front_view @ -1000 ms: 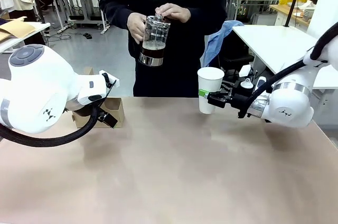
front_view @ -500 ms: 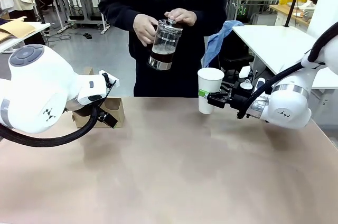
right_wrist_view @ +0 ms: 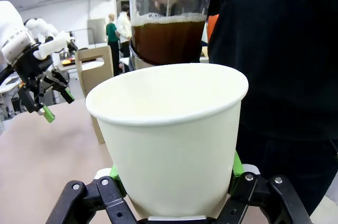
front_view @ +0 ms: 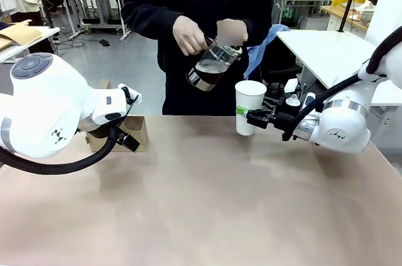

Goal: Pour a drink into a cup and package it in a carrier.
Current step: When a person places the Paper Cup Lid on the 600 ml Paper Cup , lift the 600 ml Paper Cup.

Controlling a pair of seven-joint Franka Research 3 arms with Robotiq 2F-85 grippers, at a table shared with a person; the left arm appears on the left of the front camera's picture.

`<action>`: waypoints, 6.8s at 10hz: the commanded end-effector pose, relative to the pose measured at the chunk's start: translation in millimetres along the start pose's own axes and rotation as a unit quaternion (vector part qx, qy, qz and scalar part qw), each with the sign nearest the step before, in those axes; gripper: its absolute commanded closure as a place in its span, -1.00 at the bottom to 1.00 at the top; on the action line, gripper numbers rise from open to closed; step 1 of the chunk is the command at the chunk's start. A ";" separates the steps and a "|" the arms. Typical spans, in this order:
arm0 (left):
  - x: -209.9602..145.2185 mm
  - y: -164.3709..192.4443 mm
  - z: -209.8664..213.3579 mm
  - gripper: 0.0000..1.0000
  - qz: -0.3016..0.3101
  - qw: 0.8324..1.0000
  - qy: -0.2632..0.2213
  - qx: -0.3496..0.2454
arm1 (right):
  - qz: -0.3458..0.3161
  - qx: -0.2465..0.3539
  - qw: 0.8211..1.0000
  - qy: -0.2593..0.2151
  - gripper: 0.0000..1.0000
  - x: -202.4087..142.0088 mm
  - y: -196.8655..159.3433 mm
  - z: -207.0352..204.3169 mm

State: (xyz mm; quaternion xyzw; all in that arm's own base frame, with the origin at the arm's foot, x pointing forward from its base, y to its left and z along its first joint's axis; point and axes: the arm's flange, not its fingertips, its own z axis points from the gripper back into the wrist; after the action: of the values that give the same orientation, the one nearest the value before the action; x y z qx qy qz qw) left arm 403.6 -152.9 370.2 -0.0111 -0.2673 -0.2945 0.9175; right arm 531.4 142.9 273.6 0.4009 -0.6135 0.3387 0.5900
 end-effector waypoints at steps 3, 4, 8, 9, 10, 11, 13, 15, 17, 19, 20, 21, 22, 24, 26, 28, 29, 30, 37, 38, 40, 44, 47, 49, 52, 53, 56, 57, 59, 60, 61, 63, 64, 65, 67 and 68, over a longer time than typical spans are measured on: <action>-0.3 0.5 0.3 -1.00 0.001 1.000 0.000 -0.001 | 0.002 -0.003 1.000 0.008 -0.62 3.0 3.4 0.8; -0.3 0.5 0.3 -1.00 0.001 1.000 0.000 -0.001 | 0.002 -0.003 1.000 0.008 -0.62 3.0 3.4 0.8; -0.3 0.5 0.3 -1.00 0.001 1.000 0.000 -0.001 | 0.002 -0.003 1.000 0.008 -0.62 3.0 3.4 0.8; -0.3 0.5 0.3 -1.00 0.001 1.000 0.000 -0.001 | 0.002 -0.003 1.000 0.008 -0.62 3.0 3.4 0.8; -0.3 0.5 0.3 -1.00 0.001 1.000 0.000 -0.001 | 0.002 -0.003 1.000 0.008 -0.62 3.0 3.4 0.8; -0.3 0.5 0.3 -1.00 0.001 1.000 0.000 -0.001 | 0.002 -0.003 1.000 0.008 -0.62 3.0 3.4 0.8; -0.3 0.5 0.3 -1.00 0.001 1.000 0.000 -0.001 | 0.002 -0.003 1.000 0.008 -0.62 3.0 3.4 0.8; -0.3 0.5 0.3 -1.00 0.001 1.000 0.000 -0.001 | 0.002 -0.003 1.000 0.008 -0.62 3.0 3.4 0.8; -0.3 0.5 0.3 -1.00 0.001 1.000 0.000 -0.001 | 0.002 -0.003 1.000 0.008 -0.62 3.0 3.4 0.8; -0.3 0.5 0.3 -1.00 0.001 1.000 0.000 -0.001 | 0.002 -0.003 1.000 0.008 -0.62 3.0 3.4 0.8; -0.3 0.5 0.3 -1.00 0.001 1.000 0.000 -0.001 | 0.002 -0.003 1.000 0.008 -0.62 3.0 3.4 0.8; -0.3 0.5 0.3 -1.00 0.001 1.000 0.000 -0.001 | 0.002 -0.003 1.000 0.008 -0.62 3.0 3.4 0.8; -0.3 0.5 0.3 -1.00 0.001 1.000 0.000 -0.001 | 0.002 -0.003 1.000 0.008 -0.62 3.0 3.4 0.8; -0.3 0.5 0.3 -1.00 0.001 1.000 0.000 -0.001 | 0.002 -0.003 1.000 0.008 -0.62 3.0 3.4 0.8; -0.3 0.5 0.3 -1.00 0.001 1.000 0.000 -0.001 | 0.002 -0.003 1.000 0.008 -0.62 3.0 3.4 0.8; -0.3 0.5 0.3 -1.00 0.001 1.000 0.000 -0.001 | 0.002 -0.003 1.000 0.008 -0.62 3.0 3.4 0.8; -0.3 0.5 0.3 -1.00 0.001 1.000 0.000 -0.001 | 0.002 -0.003 1.000 0.008 -0.62 3.0 3.4 0.8; -0.3 0.5 0.3 -1.00 0.001 1.000 0.000 -0.001 | 0.002 -0.003 1.000 0.008 -0.62 3.0 3.4 0.8; -0.3 0.5 0.3 -1.00 0.001 1.000 0.000 -0.001 | 0.002 -0.003 1.000 0.008 -0.62 3.0 3.4 0.8; -0.3 0.5 0.3 -1.00 0.001 1.000 0.000 -0.001 | 0.002 -0.003 1.000 0.008 -0.62 3.0 3.4 0.8; -0.3 0.5 0.3 -1.00 0.001 1.000 0.000 -0.001 | 0.002 -0.003 1.000 0.008 -0.62 3.0 3.4 0.8; -0.3 0.5 0.3 -1.00 0.001 1.000 0.000 -0.001 | 0.002 -0.003 1.000 0.008 -0.62 3.0 3.4 0.8; -0.3 0.5 0.3 -1.00 0.001 1.000 0.000 -0.001 | 0.002 -0.003 1.000 0.008 -0.62 3.0 3.4 0.8; -0.3 0.5 0.3 -1.00 0.001 1.000 0.000 -0.001 | 0.002 -0.003 1.000 0.008 -0.62 3.0 3.4 0.8; -0.3 0.5 0.3 -1.00 0.001 1.000 0.000 -0.001 | 0.002 -0.003 1.000 0.008 -0.62 3.0 3.4 0.8; -0.3 0.5 0.3 -1.00 0.001 1.000 0.000 -0.001 | 0.002 -0.003 1.000 0.008 -0.62 3.0 3.4 0.8; -0.3 0.5 0.3 -1.00 0.001 1.000 0.000 -0.001 | 0.002 -0.003 1.000 0.008 -0.62 3.0 3.4 0.8; -0.3 0.5 0.3 -1.00 0.001 1.000 0.000 -0.001 | 0.002 -0.003 1.000 0.008 -0.62 3.0 3.4 0.8; -0.3 0.5 0.3 -1.00 0.001 1.000 0.000 -0.001 | 0.002 -0.003 1.000 0.008 -0.62 3.0 3.4 0.8; -0.3 0.5 0.3 -1.00 0.001 1.000 0.000 -0.001 | 0.002 -0.003 1.000 0.008 -0.62 3.0 3.4 0.8; -0.3 0.5 0.3 -1.00 0.001 1.000 0.000 -0.001 | 0.002 -0.003 1.000 0.008 -0.62 3.0 3.4 0.8; -0.3 0.5 0.3 -1.00 0.001 1.000 0.000 -0.001 | 0.002 -0.003 1.000 0.008 -0.62 3.0 3.4 0.8; -0.3 0.5 0.3 -1.00 0.001 1.000 0.000 -0.001 | 0.002 -0.003 1.000 0.008 -0.62 3.0 3.4 0.8; -0.3 0.5 0.3 -1.00 0.001 1.000 0.000 -0.001 | 0.002 -0.003 1.000 0.008 -0.62 3.0 3.4 0.8; -0.3 0.5 0.3 -1.00 0.001 1.000 0.000 -0.001 | 0.002 -0.003 1.000 0.008 -0.62 3.0 3.4 0.8; -0.3 0.5 0.3 -1.00 0.001 1.000 0.000 -0.001 | 0.002 -0.003 1.000 0.008 -0.62 3.0 3.4 0.8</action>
State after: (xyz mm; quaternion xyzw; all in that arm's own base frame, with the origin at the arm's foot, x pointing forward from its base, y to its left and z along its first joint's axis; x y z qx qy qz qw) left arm 403.6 -152.9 370.2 -0.0111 -0.2673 -0.2945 0.9175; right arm 528.5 141.9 269.8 0.3996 -0.6095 0.3377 0.5957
